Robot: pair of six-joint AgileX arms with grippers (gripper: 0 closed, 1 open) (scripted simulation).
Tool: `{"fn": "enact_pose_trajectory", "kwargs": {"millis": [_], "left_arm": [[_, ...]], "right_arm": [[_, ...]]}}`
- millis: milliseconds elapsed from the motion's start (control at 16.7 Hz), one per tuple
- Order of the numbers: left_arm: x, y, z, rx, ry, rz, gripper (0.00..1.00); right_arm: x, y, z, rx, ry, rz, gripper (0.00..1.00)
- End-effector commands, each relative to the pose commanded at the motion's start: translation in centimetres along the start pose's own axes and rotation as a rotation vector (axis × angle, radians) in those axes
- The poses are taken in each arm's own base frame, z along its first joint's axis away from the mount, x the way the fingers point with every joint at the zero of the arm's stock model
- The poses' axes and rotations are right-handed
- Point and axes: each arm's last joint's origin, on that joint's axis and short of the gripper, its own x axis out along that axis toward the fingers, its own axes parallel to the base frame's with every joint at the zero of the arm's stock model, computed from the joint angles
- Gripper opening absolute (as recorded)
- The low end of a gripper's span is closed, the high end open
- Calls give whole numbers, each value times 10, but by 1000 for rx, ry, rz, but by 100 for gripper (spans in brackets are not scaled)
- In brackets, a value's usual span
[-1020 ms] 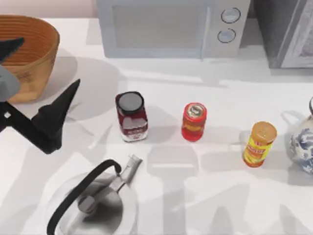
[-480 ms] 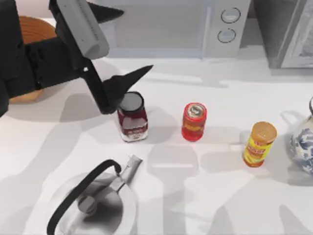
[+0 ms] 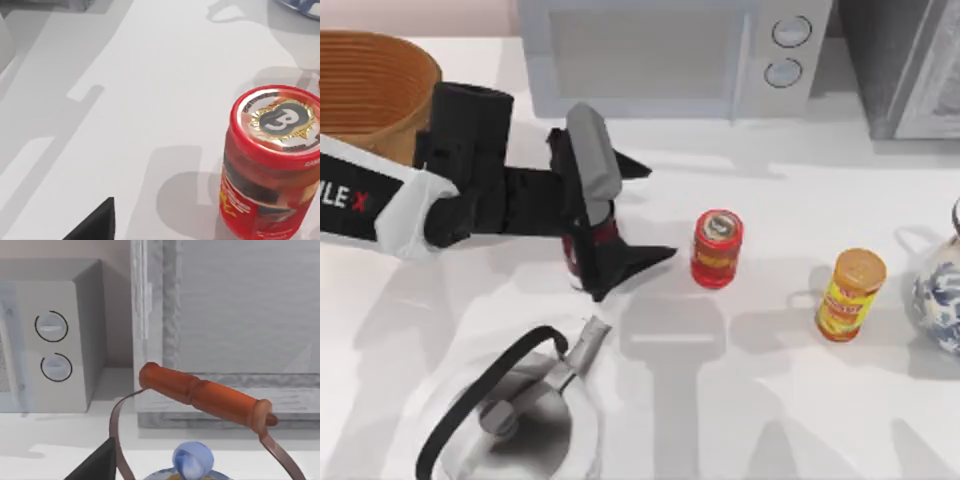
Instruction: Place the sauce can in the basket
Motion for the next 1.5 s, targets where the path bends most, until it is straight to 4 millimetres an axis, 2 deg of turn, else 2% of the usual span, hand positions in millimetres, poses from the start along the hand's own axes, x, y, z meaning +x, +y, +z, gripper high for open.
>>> {"fn": "enact_pose_trajectory", "kwargs": {"millis": [180,300,540,600,780,1140,1320,1500], "left_arm": [[24,0,-21,-27,-3,-87,100],[30,0,-27,-26,-8,-111,100],[31,0,-28,-25,-9,-113,100],[27,6,-17,6,-33,-92,100],[33,3,-12,-13,-24,-100,100],[71,-11,2,-24,-10,-115,100],[90,-14,-6,-23,-9,-117,100],[99,-10,-20,-25,-8,-116,100]], "right_arm": [[0,0,0,0,0,0,100],[0,0,0,0,0,0,100],[0,0,0,0,0,0,100],[0,0,0,0,0,0,100],[0,0,0,0,0,0,100],[0,0,0,0,0,0,100],[0,0,0,0,0,0,100],[0,0,0,0,0,0,100]]}}
